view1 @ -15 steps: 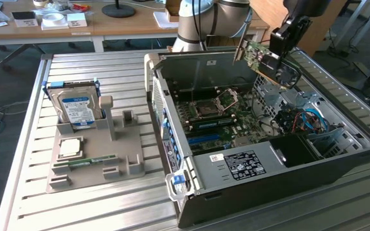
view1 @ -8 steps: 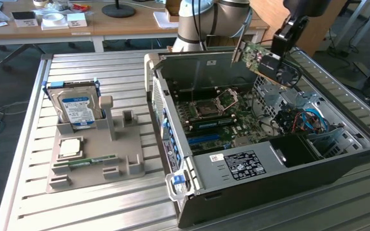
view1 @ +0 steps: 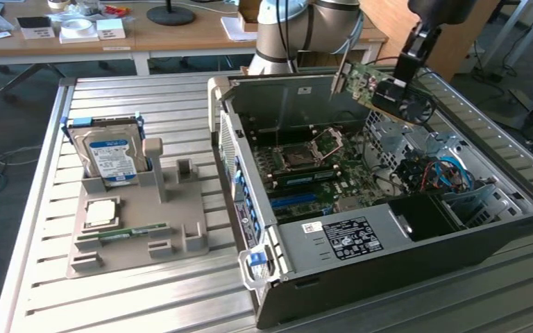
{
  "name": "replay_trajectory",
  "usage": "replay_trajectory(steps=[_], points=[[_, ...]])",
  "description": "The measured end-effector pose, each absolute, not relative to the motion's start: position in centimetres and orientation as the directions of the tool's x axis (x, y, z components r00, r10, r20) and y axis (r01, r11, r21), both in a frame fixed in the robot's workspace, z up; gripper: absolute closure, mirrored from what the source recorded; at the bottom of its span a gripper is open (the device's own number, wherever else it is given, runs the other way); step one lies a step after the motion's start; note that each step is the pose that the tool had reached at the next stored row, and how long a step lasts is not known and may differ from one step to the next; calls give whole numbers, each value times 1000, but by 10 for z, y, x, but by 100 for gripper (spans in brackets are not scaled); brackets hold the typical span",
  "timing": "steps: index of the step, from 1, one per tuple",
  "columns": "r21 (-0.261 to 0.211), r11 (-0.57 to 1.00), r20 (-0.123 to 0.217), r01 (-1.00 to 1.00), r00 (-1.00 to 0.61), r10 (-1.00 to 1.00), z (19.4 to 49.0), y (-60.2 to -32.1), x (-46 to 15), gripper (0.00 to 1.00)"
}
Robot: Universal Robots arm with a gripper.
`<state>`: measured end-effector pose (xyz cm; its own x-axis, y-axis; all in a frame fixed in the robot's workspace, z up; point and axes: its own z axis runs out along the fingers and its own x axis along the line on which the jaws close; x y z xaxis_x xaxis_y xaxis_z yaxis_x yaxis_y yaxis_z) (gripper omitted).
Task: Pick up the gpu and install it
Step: 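Insert the gpu into the slot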
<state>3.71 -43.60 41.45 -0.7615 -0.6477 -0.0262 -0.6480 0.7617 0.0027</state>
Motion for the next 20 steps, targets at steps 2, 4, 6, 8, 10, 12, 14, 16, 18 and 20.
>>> replay_trajectory(steps=[2,4,6,8,10,12,14,16,18,20], points=[[1,742,-24,-670,-742,-670,414,-436,37,73],[-1,722,-23,-692,-722,-692,414,-436,37,73],[-3,701,-21,-713,-701,-713,414,-436,37,73],[-4,679,-20,-734,-679,-734,414,-436,37,73],[-6,657,-18,-753,-657,-753,414,-436,37,73],[-7,634,-17,-773,-634,-773,414,-436,37,73],[-8,610,-16,-792,-610,-792,414,-436,37,73],[-9,587,-14,-810,-587,-810,414,-436,37,73],[-10,563,-12,-826,-563,-826,414,-436,37,73],[-11,538,-10,-843,-538,-843,414,-436,37,73]])
